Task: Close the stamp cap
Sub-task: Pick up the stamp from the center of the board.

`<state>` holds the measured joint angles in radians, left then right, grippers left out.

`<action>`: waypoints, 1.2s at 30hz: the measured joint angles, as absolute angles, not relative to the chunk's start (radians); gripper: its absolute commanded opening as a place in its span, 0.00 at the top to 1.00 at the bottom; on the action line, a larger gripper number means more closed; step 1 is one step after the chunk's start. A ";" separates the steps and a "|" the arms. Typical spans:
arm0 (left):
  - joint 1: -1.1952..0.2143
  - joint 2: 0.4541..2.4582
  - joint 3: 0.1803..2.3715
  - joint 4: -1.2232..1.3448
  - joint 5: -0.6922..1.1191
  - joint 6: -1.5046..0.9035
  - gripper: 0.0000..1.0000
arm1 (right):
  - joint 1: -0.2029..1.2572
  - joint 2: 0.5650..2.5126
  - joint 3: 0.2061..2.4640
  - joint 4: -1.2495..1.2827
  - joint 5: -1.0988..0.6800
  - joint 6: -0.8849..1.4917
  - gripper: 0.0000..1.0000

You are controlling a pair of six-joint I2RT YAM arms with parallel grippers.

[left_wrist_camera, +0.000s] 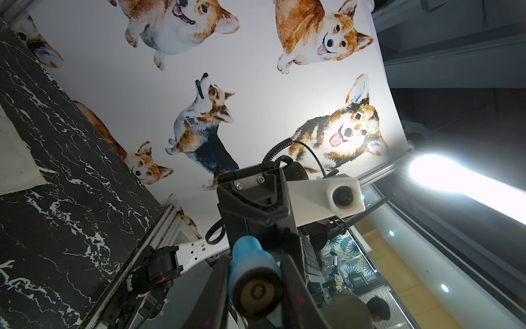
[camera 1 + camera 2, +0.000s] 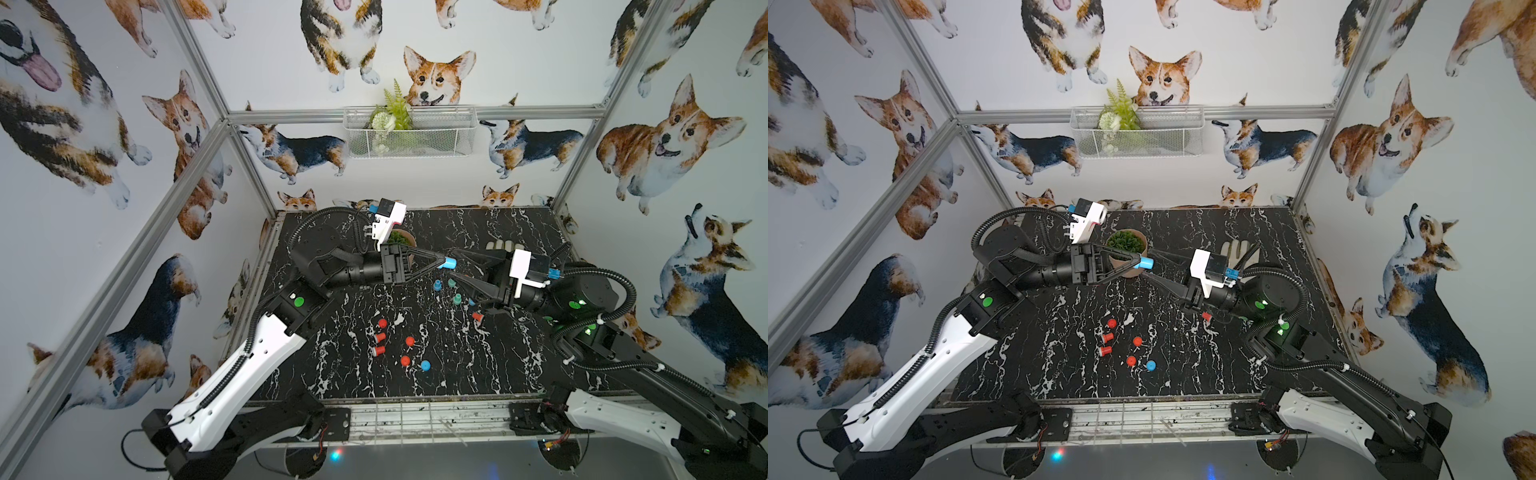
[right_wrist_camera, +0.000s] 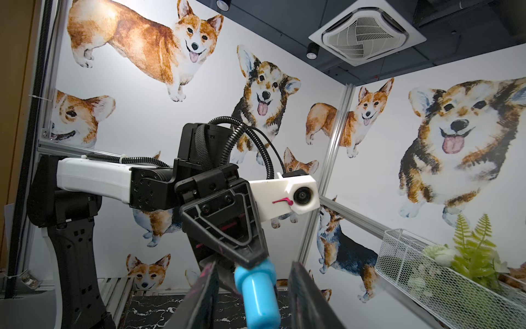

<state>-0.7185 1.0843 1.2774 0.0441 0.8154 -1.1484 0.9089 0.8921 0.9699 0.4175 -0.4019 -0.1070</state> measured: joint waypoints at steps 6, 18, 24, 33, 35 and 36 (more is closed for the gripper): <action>-0.719 1.084 1.279 0.055 0.833 -1.161 0.84 | 0.909 0.902 0.970 0.422 -0.400 -0.106 0.63; -0.719 1.085 1.281 0.083 0.842 -1.167 0.84 | 0.909 0.927 0.974 0.432 -0.414 -0.094 0.70; -0.719 1.085 1.280 0.089 0.842 -1.167 0.84 | 0.909 0.937 0.986 0.437 -0.431 -0.080 0.73; -0.717 1.084 1.277 0.099 0.848 -1.171 0.84 | 0.908 0.947 0.992 0.440 -0.449 -0.072 0.73; -0.717 1.082 1.276 0.101 0.849 -1.173 0.84 | 0.908 0.949 0.992 0.444 -0.453 -0.070 0.73; -0.717 1.082 1.276 0.104 0.849 -1.174 0.84 | 0.908 0.951 0.993 0.445 -0.455 -0.068 0.73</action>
